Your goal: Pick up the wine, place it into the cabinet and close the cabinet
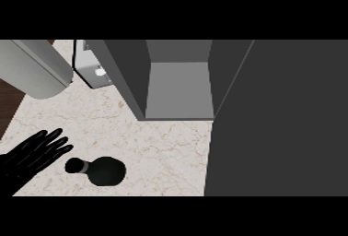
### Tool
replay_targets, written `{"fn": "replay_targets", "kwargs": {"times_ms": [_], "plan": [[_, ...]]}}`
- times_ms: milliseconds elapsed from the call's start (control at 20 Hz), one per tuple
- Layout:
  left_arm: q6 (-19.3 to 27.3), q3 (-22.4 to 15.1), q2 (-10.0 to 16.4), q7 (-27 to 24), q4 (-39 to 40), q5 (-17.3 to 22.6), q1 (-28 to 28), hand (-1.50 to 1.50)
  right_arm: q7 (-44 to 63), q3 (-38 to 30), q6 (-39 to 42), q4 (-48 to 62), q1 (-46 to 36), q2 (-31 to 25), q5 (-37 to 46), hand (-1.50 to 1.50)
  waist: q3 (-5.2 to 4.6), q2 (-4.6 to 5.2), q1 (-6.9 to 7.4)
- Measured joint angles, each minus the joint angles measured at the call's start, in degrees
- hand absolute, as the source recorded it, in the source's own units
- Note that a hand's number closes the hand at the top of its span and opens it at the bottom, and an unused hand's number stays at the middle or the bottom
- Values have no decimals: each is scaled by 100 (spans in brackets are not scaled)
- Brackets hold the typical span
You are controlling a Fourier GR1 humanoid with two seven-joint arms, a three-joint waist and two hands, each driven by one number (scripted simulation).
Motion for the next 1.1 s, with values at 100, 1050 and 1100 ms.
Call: {"fn": "replay_targets", "kwargs": {"times_ms": [100,1050,1100], "plan": [[-72,46,-171,-46,249,-206,-131,-150,-6,-127,54,0,11,-31,-9,-150,1,0,3],[-847,304,-1402,-1232,2310,-2616,-1027,-150,343,-112,-46,-31,-264,51,31,-150,-1,-1,4],[-864,301,-1434,-1290,2330,-2726,-1000,-150,376,-112,-64,-31,-302,50,35,-150,-1,-1,9]]}}
